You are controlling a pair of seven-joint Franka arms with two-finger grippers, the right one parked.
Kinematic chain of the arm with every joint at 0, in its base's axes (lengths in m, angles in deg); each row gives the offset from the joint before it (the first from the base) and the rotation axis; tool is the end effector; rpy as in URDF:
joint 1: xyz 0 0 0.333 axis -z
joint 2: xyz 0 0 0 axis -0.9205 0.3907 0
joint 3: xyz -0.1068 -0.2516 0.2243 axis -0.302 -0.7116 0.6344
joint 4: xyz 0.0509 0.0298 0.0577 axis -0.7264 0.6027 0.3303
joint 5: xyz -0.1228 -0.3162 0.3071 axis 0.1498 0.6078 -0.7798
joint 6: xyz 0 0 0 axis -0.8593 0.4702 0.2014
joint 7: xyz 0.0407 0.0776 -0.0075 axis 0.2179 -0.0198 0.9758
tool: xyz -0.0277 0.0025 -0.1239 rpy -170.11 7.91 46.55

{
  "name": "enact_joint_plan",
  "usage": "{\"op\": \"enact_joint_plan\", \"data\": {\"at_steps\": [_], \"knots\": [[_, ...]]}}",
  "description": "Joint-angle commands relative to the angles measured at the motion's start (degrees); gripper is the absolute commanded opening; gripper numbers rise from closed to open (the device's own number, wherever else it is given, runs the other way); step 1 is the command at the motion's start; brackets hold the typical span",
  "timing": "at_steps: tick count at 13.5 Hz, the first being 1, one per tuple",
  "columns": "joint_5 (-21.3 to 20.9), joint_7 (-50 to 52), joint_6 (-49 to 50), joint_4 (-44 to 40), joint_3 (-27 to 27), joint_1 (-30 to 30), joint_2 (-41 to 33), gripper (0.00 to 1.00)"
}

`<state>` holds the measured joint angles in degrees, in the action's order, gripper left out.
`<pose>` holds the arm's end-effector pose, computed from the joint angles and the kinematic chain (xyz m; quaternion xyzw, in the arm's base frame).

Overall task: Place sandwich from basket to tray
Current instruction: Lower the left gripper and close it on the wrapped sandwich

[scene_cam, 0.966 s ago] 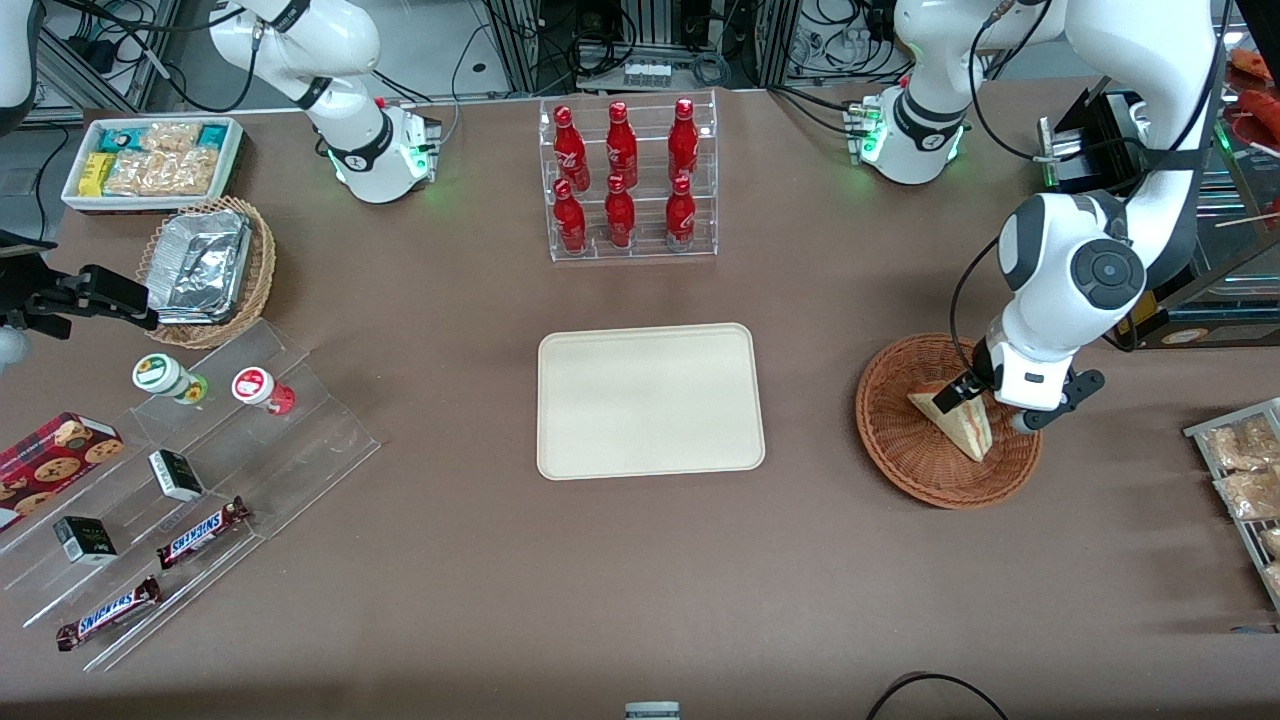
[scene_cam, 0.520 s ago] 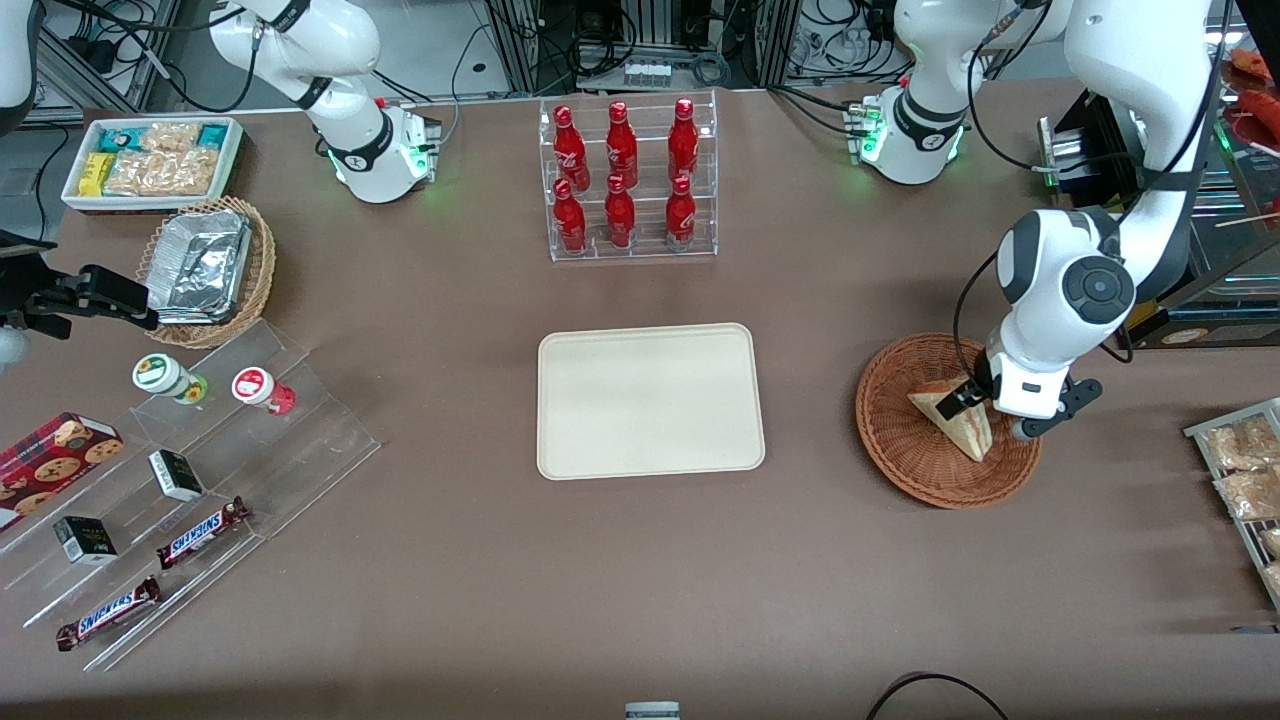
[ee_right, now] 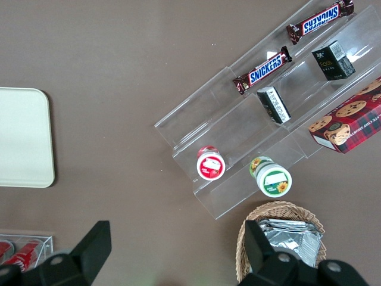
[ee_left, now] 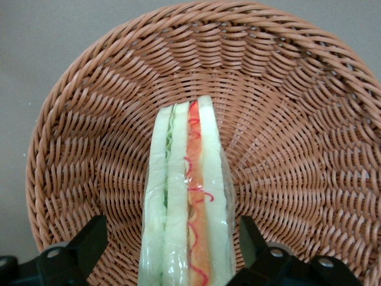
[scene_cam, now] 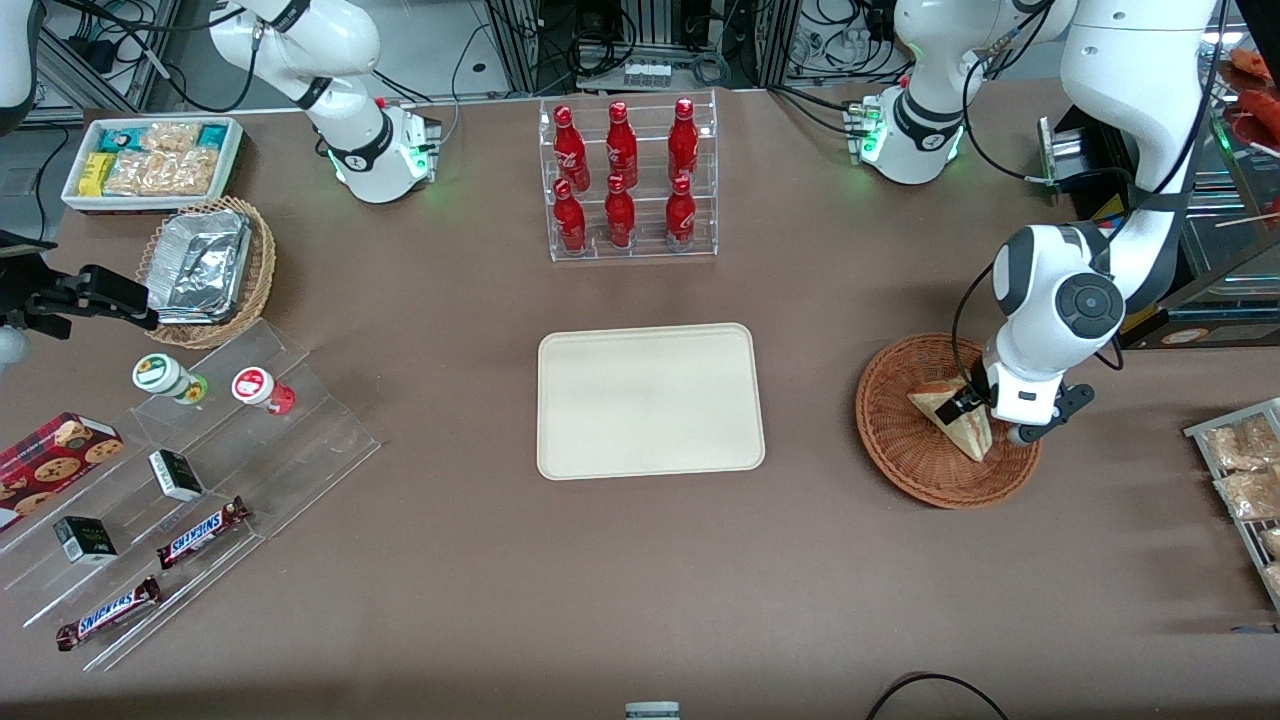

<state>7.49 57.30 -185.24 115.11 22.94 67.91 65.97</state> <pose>0.5898 -0.0333 0.2087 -0.9568 -0.2896 -0.0017 0.0248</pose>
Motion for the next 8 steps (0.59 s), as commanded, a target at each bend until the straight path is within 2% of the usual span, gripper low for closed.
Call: {"op": "enact_joint_plan", "data": {"at_steps": [1, 3, 4, 8], "knots": [[-1.2, 4.9, -1.0, 1.3, 0.2, 0.5, -0.4, 0.68], [-1.2, 5.5, -0.4, 1.4, 0.2, 0.7, -0.4, 0.12], [-1.2, 5.5, 0.1, 1.3, 0.2, 0.7, -0.5, 0.0], [-1.2, 4.6, 5.9, -1.0, 0.1, 0.8, -2.0, 0.0]]}}
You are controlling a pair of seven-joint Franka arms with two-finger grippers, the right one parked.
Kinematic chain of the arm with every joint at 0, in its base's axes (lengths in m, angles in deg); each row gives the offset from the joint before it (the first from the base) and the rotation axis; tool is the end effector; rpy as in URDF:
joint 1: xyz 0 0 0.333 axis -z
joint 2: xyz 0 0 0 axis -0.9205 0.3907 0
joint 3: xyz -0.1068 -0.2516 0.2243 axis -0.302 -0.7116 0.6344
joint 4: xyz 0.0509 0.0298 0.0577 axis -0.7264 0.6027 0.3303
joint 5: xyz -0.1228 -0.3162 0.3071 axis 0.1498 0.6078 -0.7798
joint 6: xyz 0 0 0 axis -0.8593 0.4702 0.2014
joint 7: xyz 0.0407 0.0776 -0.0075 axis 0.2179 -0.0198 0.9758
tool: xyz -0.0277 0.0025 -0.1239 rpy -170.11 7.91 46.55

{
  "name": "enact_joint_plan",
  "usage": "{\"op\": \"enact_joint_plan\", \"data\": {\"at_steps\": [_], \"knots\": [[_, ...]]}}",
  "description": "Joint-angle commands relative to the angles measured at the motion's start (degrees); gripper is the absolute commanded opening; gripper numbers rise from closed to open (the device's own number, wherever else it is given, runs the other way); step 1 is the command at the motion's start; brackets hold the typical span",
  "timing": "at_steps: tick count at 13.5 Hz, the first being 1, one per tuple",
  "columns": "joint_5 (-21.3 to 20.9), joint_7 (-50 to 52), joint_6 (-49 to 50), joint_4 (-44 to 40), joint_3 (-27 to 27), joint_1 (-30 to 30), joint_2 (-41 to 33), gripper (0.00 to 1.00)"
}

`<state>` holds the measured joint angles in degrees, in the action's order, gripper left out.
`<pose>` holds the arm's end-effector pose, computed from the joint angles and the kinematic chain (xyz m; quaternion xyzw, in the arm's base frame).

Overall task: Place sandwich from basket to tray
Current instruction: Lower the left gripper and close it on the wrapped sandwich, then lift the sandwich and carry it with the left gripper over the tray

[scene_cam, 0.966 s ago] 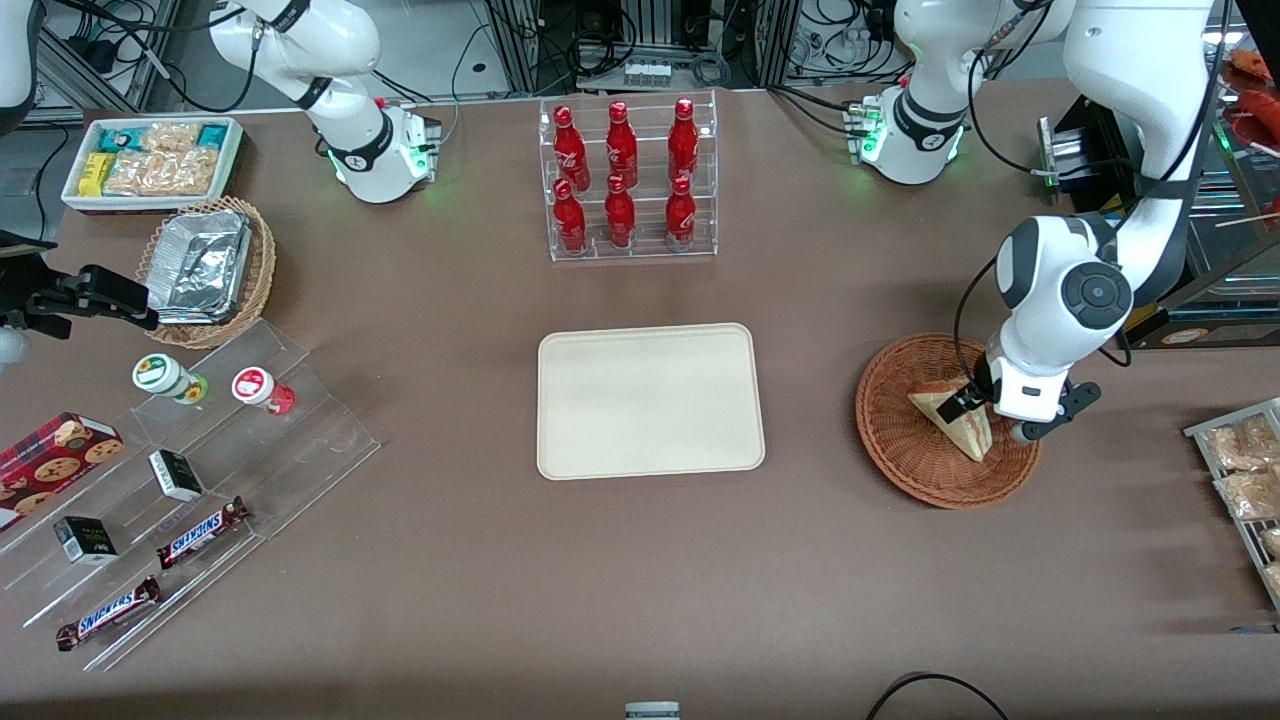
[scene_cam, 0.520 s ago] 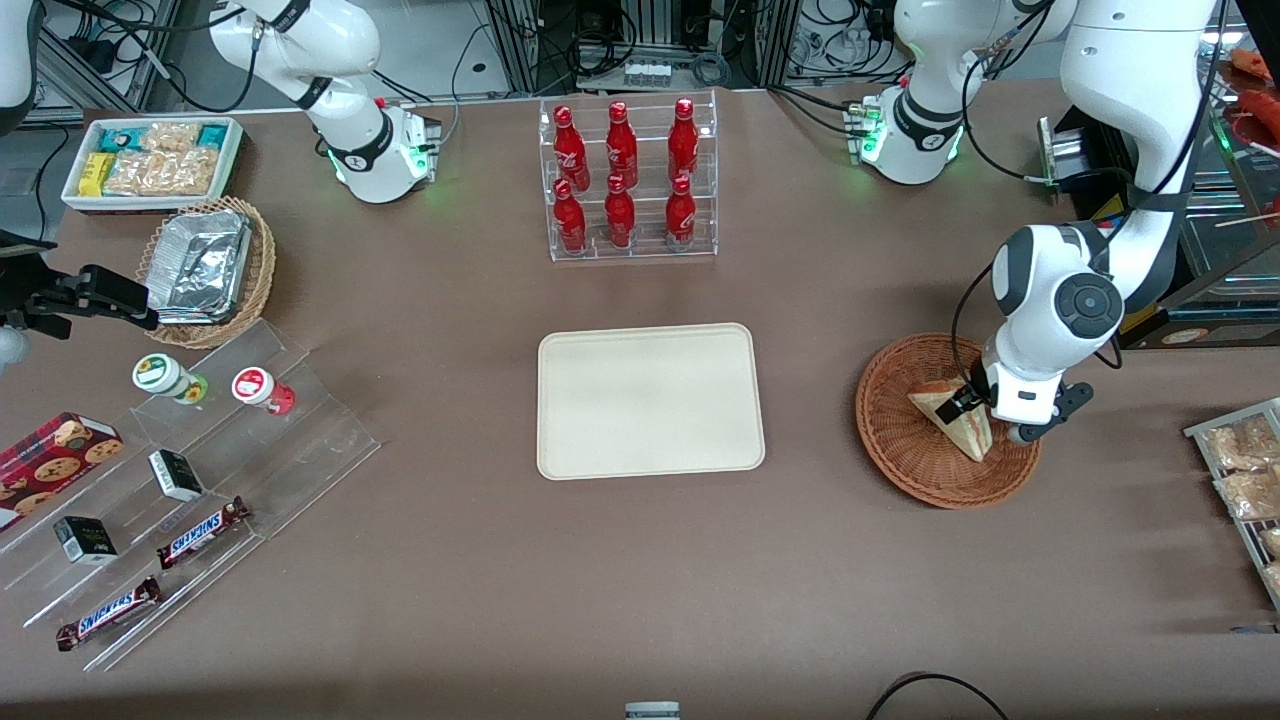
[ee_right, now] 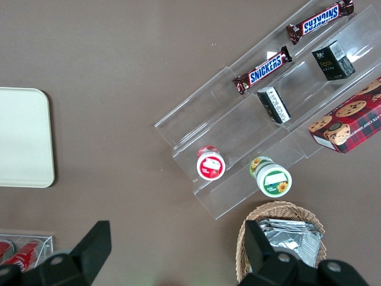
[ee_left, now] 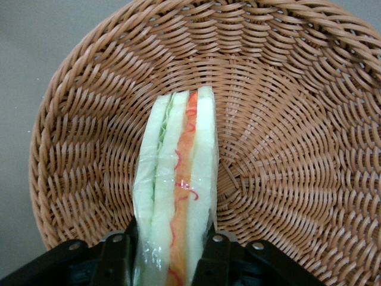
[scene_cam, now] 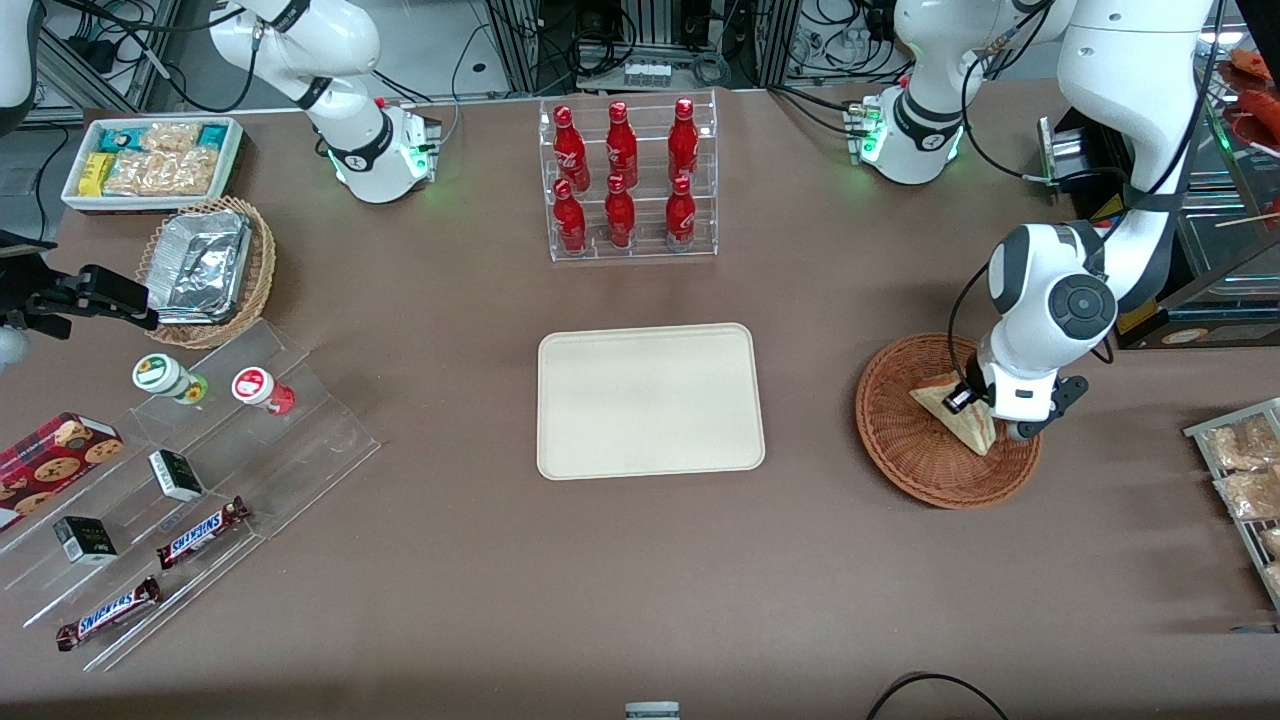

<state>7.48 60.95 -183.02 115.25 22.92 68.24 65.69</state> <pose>0.5841 -0.0360 0.2073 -0.9477 -0.3173 0.0136 0.0330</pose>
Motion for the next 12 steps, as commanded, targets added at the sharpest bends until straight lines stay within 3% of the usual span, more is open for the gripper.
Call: {"op": "enact_joint_plan", "data": {"at_steps": [1, 5, 8, 12], "knots": [[-1.3, 0.9, 6.4, -2.8, -0.1, 0.7, -2.1, 0.0], [-1.3, 1.4, 17.8, -10.8, -0.6, 4.2, -2.9, 0.0], [-0.5, 2.1, 25.4, -18.5, -0.7, 10.9, -1.5, 0.0], [0.0, 5.3, 26.9, -23.9, -0.8, 21.3, 1.9, 0.0]]}}
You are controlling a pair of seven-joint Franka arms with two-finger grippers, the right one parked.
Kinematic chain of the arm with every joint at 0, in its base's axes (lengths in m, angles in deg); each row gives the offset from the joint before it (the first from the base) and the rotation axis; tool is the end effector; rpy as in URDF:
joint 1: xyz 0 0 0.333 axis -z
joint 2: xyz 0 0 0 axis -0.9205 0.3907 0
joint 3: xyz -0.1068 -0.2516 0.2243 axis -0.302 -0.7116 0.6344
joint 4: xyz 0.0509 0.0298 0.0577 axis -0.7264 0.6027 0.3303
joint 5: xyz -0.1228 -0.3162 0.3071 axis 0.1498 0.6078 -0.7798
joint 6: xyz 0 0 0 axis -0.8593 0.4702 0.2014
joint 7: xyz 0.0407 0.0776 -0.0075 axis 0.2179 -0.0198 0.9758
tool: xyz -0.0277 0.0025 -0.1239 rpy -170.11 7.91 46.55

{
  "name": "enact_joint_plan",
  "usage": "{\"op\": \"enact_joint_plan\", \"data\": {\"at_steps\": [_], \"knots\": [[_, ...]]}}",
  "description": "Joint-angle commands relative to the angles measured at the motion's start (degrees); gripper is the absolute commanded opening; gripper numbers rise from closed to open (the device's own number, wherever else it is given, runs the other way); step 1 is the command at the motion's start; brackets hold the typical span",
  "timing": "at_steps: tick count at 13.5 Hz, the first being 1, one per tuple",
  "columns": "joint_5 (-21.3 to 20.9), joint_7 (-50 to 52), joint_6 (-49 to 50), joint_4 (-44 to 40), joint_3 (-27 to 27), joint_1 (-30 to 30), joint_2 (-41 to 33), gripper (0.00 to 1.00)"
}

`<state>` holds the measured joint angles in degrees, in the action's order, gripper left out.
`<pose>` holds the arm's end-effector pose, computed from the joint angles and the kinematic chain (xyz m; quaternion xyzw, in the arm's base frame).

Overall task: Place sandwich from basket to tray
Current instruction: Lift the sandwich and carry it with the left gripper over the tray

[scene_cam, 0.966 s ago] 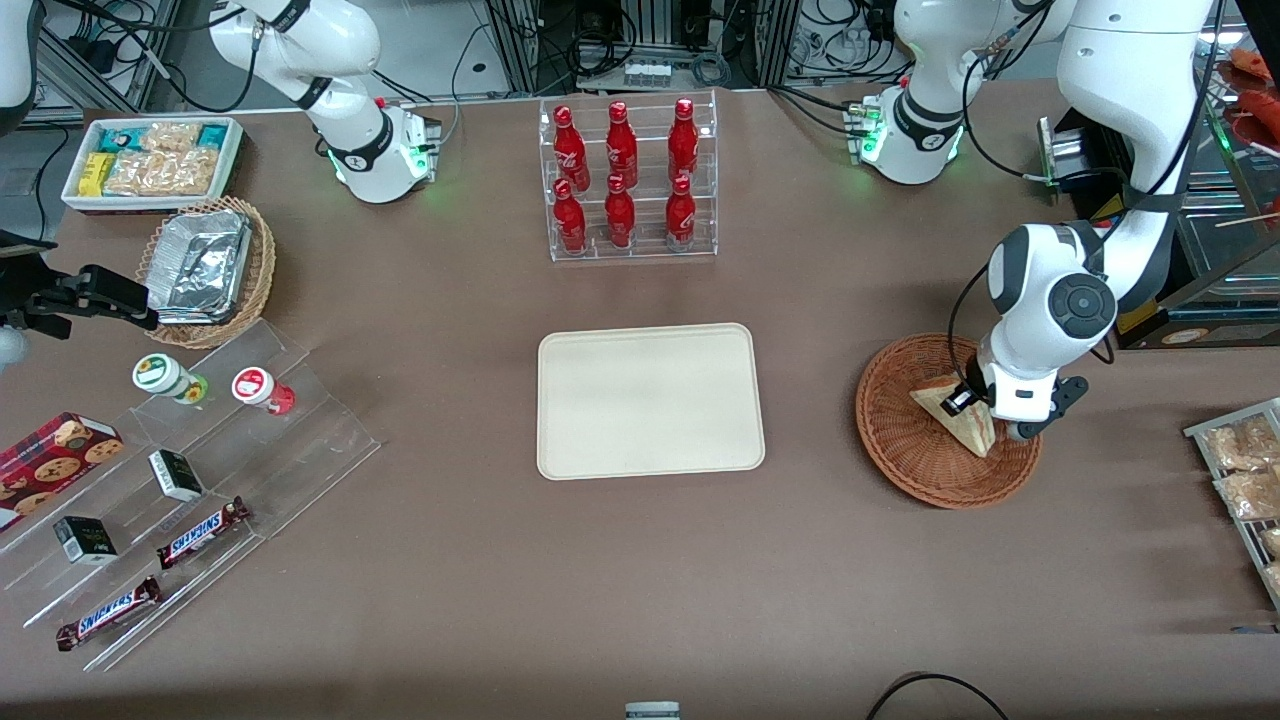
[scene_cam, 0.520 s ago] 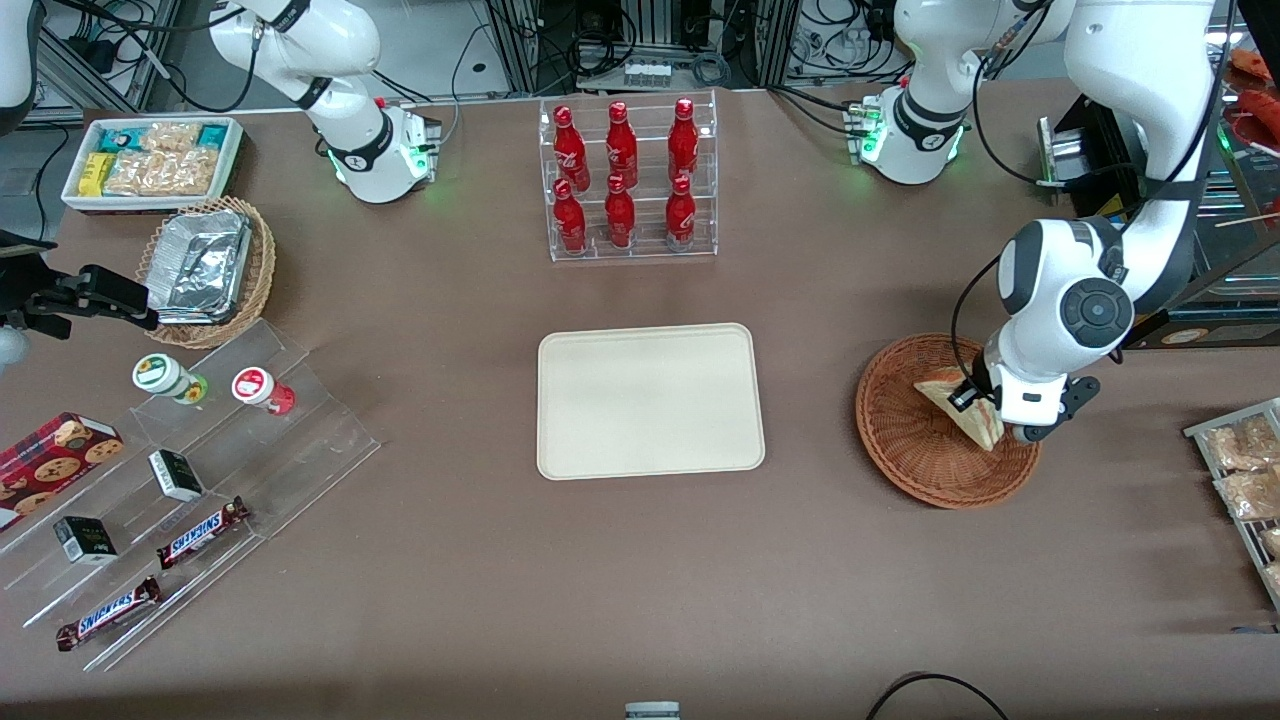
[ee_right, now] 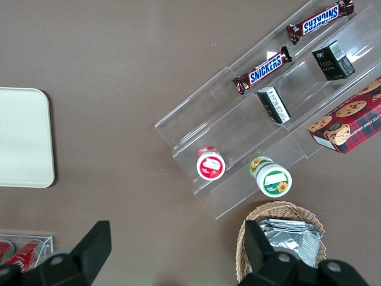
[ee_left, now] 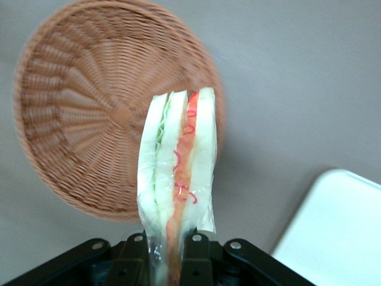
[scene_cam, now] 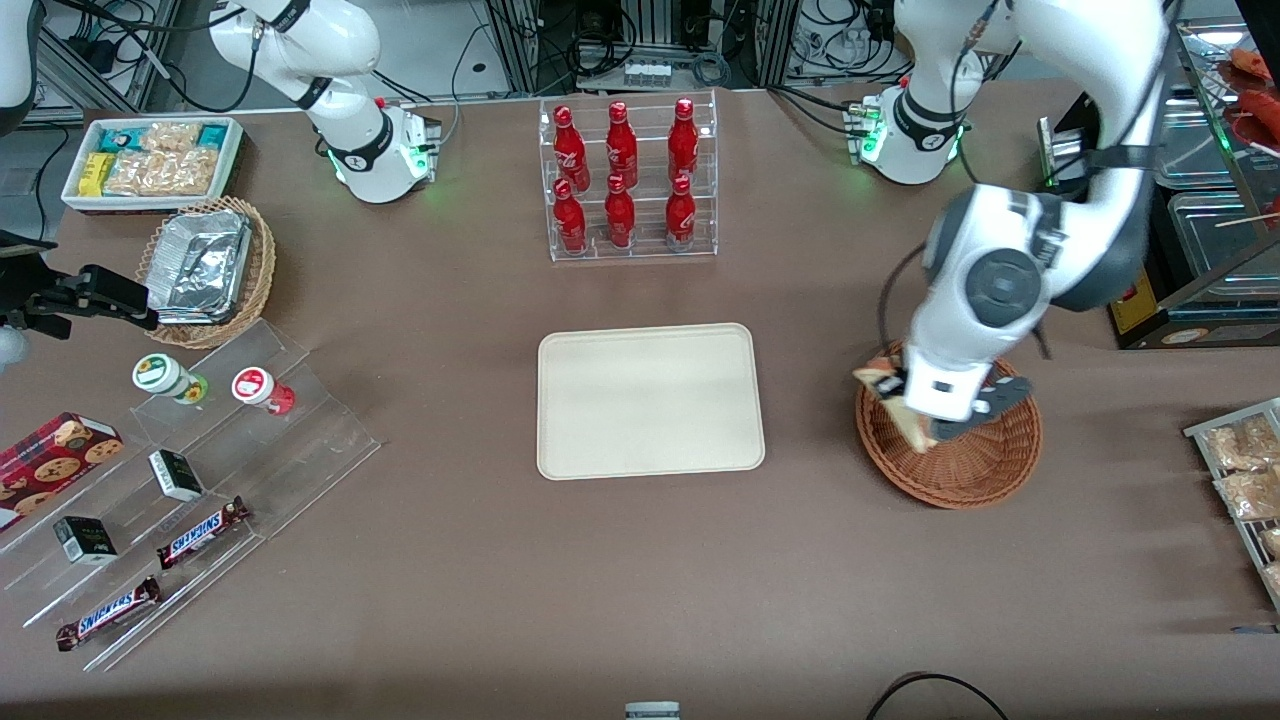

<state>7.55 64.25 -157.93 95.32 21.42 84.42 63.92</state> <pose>0.6183 -0.2313 0.3535 -0.9754 -0.2108 0.0259 0.0599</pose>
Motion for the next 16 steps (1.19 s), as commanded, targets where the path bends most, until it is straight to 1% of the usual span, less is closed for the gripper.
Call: {"op": "enact_joint_plan", "data": {"at_steps": [1, 4, 6, 8, 9, 10, 12, 14, 16], "knots": [[-0.2, 3.5, 1.8, -5.7, 0.7, 7.6, 5.3, 0.0], [0.0, 4.9, 1.8, -12.4, 0.7, 14.4, 10.9, 0.0], [1.7, 4.0, 1.8, -16.1, 0.7, 17.5, 13.8, 0.0], [1.7, 3.6, 1.8, -19.8, 0.7, 20.2, 17.1, 0.0], [1.7, 1.5, 1.7, -21.6, 0.4, 21.2, 19.0, 0.0], [1.8, -1.2, 1.7, -23.6, -0.1, 21.9, 20.8, 0.0], [1.8, -2.5, 1.8, -27.7, -1.7, 22.1, 24.5, 0.0], [1.9, -6.7, 2.0, -30.1, -3.2, 22.1, 27.3, 0.0], [1.9, -7.2, 4.1, -34.8, -4.7, 22.1, 31.2, 0.0]]}}
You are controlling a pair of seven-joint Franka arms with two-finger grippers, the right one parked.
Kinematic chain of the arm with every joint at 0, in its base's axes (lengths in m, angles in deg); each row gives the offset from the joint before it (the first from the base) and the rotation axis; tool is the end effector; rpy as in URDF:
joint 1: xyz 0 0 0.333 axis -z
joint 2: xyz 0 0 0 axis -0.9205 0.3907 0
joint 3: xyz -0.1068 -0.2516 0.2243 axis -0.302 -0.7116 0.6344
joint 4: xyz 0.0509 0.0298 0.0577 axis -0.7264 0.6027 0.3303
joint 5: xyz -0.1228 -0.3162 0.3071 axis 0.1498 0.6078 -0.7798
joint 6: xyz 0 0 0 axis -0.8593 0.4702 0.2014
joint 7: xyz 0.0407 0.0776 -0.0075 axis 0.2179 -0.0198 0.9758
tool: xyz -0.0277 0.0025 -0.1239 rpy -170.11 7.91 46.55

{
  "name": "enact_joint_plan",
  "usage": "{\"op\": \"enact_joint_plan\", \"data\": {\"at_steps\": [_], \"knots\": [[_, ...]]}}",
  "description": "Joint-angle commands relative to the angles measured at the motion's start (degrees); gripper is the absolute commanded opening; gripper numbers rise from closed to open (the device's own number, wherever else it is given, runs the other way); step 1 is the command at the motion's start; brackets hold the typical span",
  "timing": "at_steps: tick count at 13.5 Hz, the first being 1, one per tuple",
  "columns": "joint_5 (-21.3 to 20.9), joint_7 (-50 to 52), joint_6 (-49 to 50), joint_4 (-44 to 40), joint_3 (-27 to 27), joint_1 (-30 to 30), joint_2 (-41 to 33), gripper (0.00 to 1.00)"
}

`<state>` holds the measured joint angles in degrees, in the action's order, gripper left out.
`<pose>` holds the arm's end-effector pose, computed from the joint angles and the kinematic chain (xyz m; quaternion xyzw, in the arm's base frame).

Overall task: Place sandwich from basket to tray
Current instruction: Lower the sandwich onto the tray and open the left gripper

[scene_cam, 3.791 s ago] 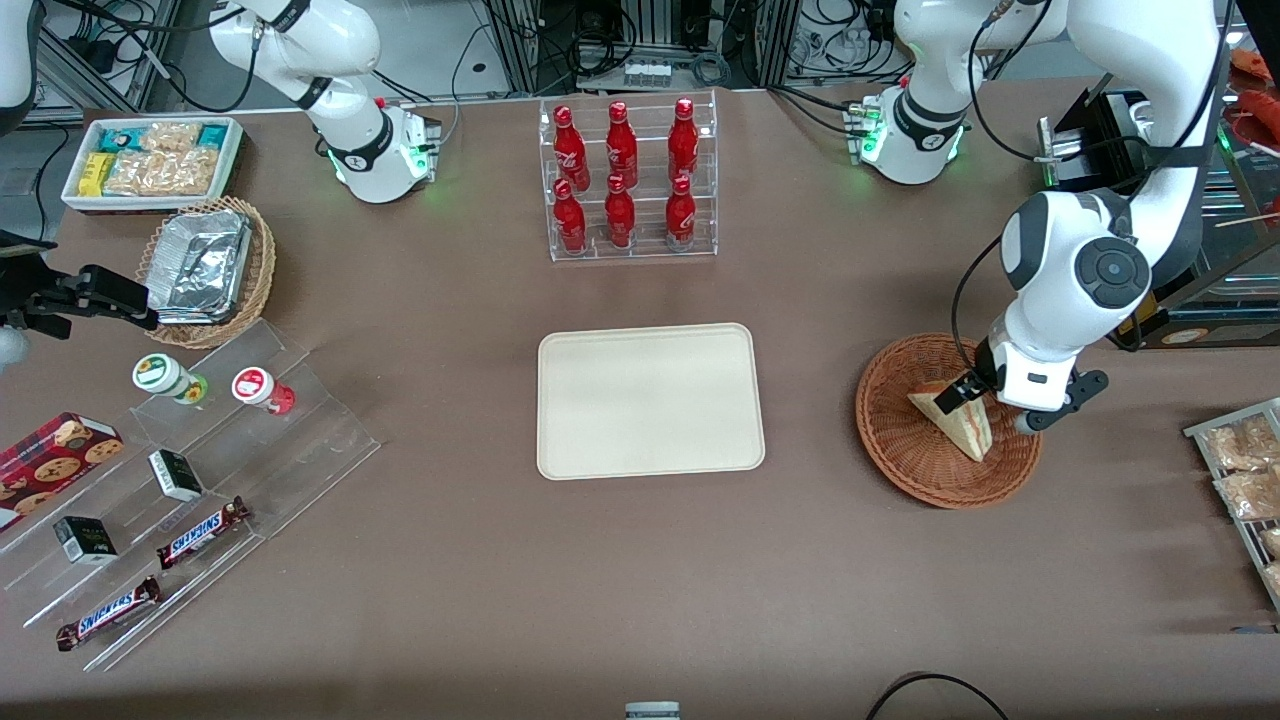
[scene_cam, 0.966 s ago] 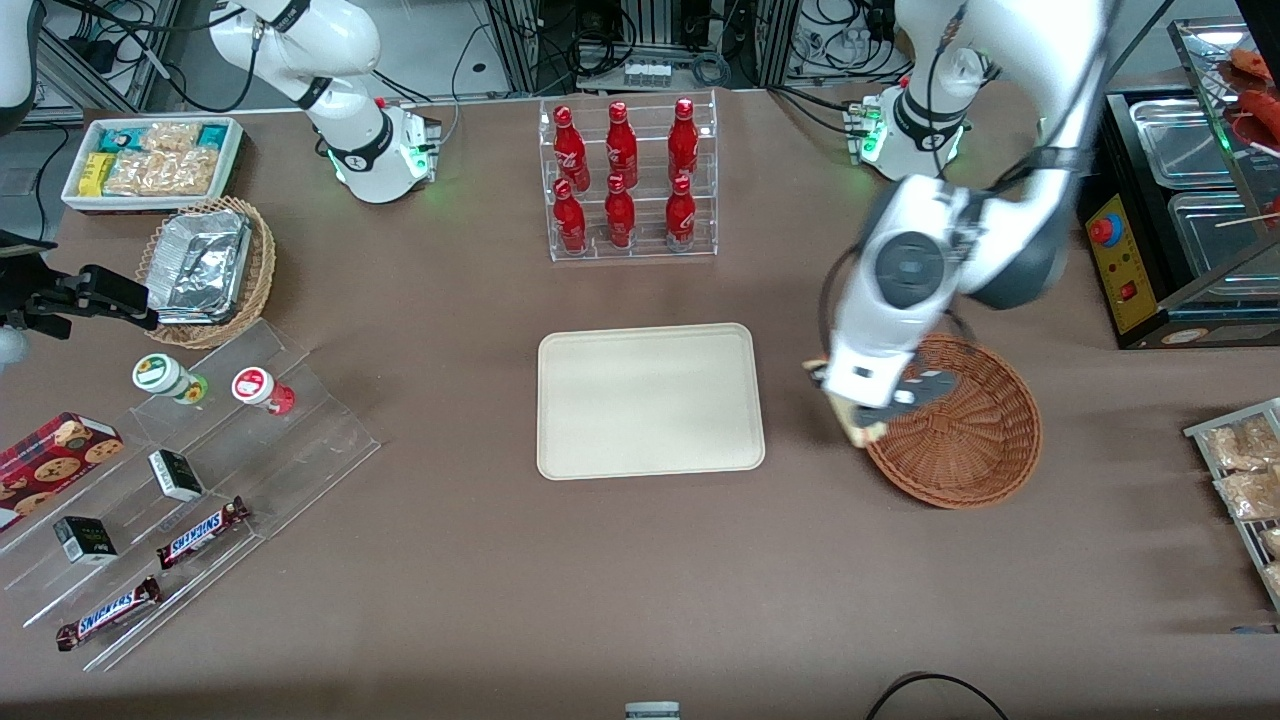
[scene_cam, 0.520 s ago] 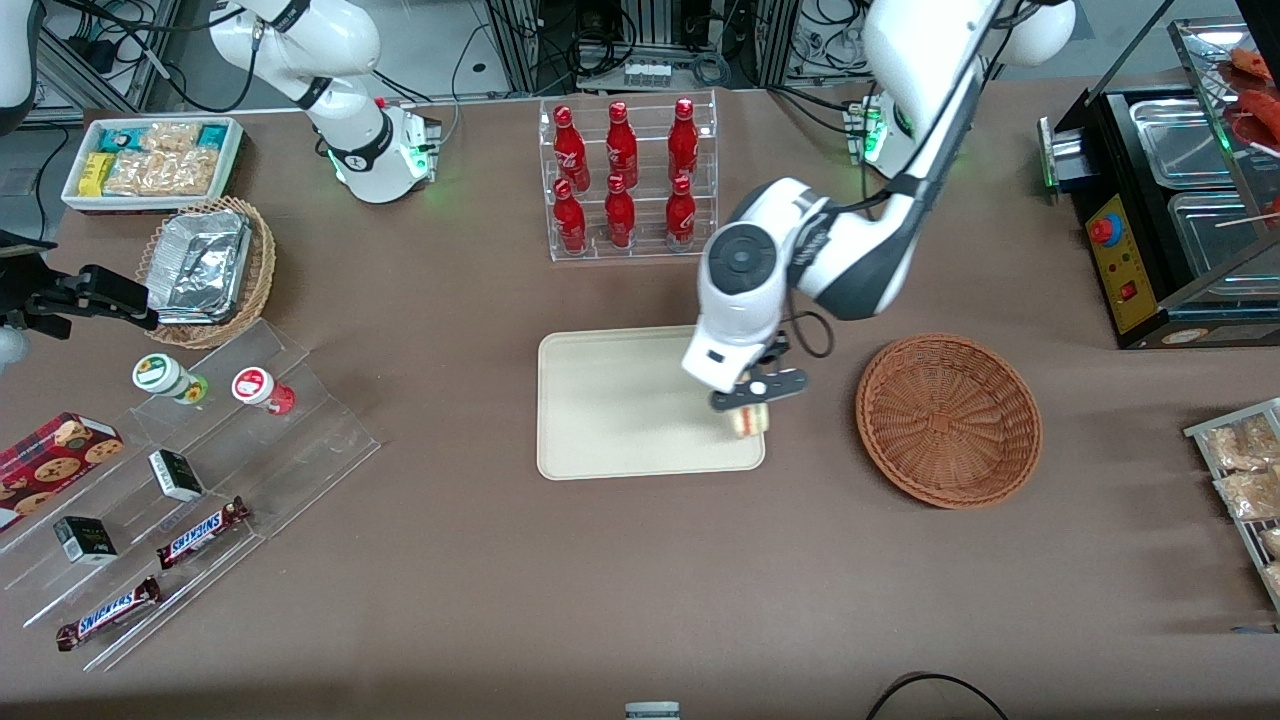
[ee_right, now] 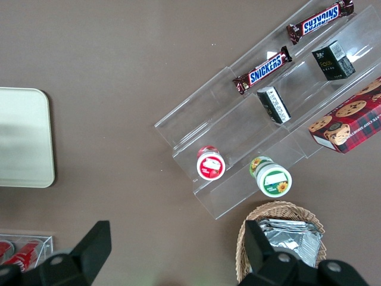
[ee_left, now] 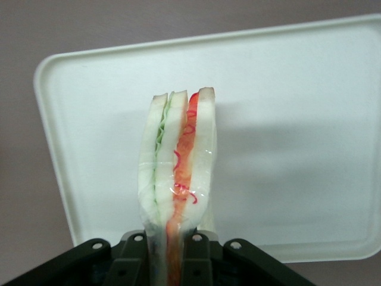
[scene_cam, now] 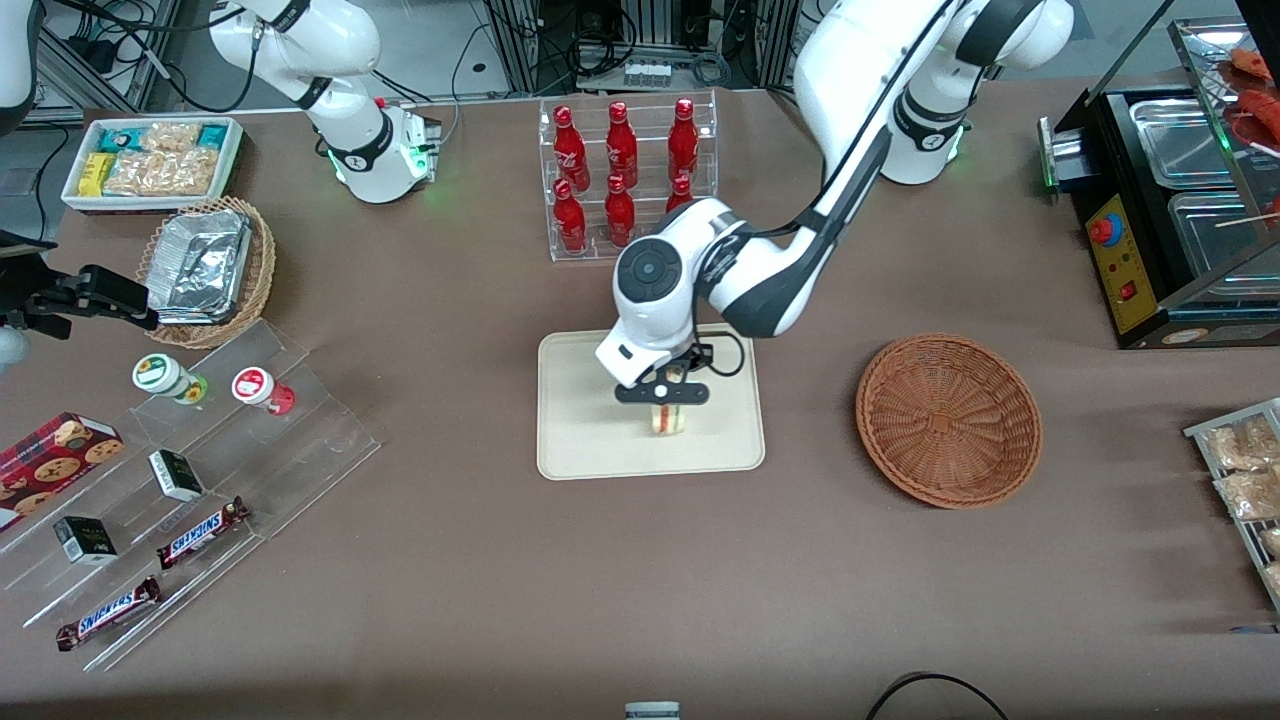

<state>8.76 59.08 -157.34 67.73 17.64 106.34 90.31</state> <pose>0.5582 -0.5632 0.2604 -0.9981 0.0381 0.0405 0.0265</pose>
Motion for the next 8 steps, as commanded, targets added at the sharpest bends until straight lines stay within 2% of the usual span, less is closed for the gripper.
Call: {"op": "enact_joint_plan", "data": {"at_steps": [1, 8], "knots": [[0.7, -2.3, 5.0, -9.7, -1.0, 0.3, 6.9, 0.0], [0.6, 2.8, 5.8, -13.5, -1.1, 1.4, 11.0, 0.0]]}}
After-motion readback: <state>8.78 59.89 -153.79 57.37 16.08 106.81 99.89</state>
